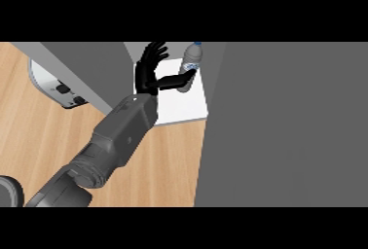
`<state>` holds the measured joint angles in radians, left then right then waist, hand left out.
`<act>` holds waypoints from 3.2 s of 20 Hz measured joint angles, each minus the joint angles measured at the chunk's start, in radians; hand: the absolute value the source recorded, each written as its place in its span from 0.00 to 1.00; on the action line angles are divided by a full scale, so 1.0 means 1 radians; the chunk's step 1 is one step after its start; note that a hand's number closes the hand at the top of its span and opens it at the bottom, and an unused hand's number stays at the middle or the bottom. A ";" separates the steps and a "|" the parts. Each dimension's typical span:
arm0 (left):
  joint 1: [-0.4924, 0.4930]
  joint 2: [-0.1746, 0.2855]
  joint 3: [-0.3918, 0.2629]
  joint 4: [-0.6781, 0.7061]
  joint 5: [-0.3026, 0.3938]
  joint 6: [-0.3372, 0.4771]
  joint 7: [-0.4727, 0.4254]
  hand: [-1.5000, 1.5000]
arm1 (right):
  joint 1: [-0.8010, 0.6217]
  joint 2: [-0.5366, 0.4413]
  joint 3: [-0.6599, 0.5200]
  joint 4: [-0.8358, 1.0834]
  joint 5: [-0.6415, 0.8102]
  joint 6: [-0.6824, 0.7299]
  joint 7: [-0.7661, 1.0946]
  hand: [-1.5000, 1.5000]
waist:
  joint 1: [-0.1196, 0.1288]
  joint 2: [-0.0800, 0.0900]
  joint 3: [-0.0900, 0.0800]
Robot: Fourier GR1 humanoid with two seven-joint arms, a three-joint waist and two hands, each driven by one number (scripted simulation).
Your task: Pick up the bottled water, place it into the cabinet and close the cabinet
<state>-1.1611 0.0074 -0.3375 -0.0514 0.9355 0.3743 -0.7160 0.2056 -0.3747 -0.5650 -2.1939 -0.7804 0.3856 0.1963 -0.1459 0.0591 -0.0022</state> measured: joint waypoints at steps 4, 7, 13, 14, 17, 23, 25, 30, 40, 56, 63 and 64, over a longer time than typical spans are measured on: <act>-0.017 -0.002 0.003 0.015 -0.002 0.010 -0.001 0.00 | -0.008 -0.001 0.005 0.002 0.000 0.000 0.003 0.00 | -0.002 0.002 0.000; -0.023 0.002 0.004 0.023 -0.004 0.011 -0.005 0.00 | -0.011 0.000 0.007 0.010 0.004 0.008 -0.002 0.00 | -0.005 0.005 0.000; -0.044 0.003 -0.016 0.040 -0.030 0.024 -0.013 0.00 | -0.025 -0.001 0.022 0.002 0.019 0.007 0.002 0.00 | -0.006 0.006 0.000; -0.050 0.005 -0.018 0.039 -0.032 0.019 -0.012 0.00 | -0.027 -0.003 0.019 0.007 0.017 0.007 0.001 0.00 | -0.007 0.005 0.000; -0.057 -0.001 -0.049 0.040 -0.066 -0.003 -0.015 0.00 | -0.025 -0.004 0.018 0.011 0.017 0.018 -0.001 0.00 | -0.010 0.003 0.001; -0.064 -0.006 -0.073 0.010 -0.096 -0.036 -0.063 1.00 | -0.025 0.003 0.016 0.012 0.029 0.025 -0.010 0.00 | 0.003 -0.007 0.001; -0.057 -0.006 -0.070 0.001 -0.096 -0.054 -0.085 1.00 | -0.023 0.002 0.012 0.017 0.030 0.030 -0.009 0.00 | 0.011 -0.010 0.001; -0.027 -0.007 -0.055 -0.051 -0.082 -0.076 -0.111 1.00 | -0.020 0.001 0.019 -0.001 0.047 0.032 0.002 0.00 | 0.027 -0.021 0.001; 0.141 -0.007 -0.096 -0.199 -0.056 -0.139 -0.126 1.00 | 0.025 0.007 0.007 -0.083 0.030 0.044 0.045 0.00 | 0.066 -0.043 0.001; 0.531 0.017 -0.243 -0.612 -0.060 -0.260 -0.095 1.00 | 0.073 -0.003 0.048 -0.131 -0.011 0.097 0.133 1.00 | 0.143 -0.066 0.002; 0.717 0.145 -0.301 -0.882 -0.105 -0.270 -0.022 0.00 | 0.068 0.014 0.115 -0.145 -0.021 0.066 0.150 1.00 | 0.155 -0.070 0.002; 0.739 0.166 -0.301 -0.919 -0.104 -0.274 -0.012 0.00 | 0.070 0.012 0.122 -0.147 -0.022 0.060 0.153 1.00 | 0.153 -0.070 0.002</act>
<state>-0.4225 0.1735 -0.6389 -0.9702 0.8316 0.1006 -0.7276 0.2753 -0.3622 -0.4435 -2.3413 -0.8027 0.4457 0.3496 0.0074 -0.0106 -0.0004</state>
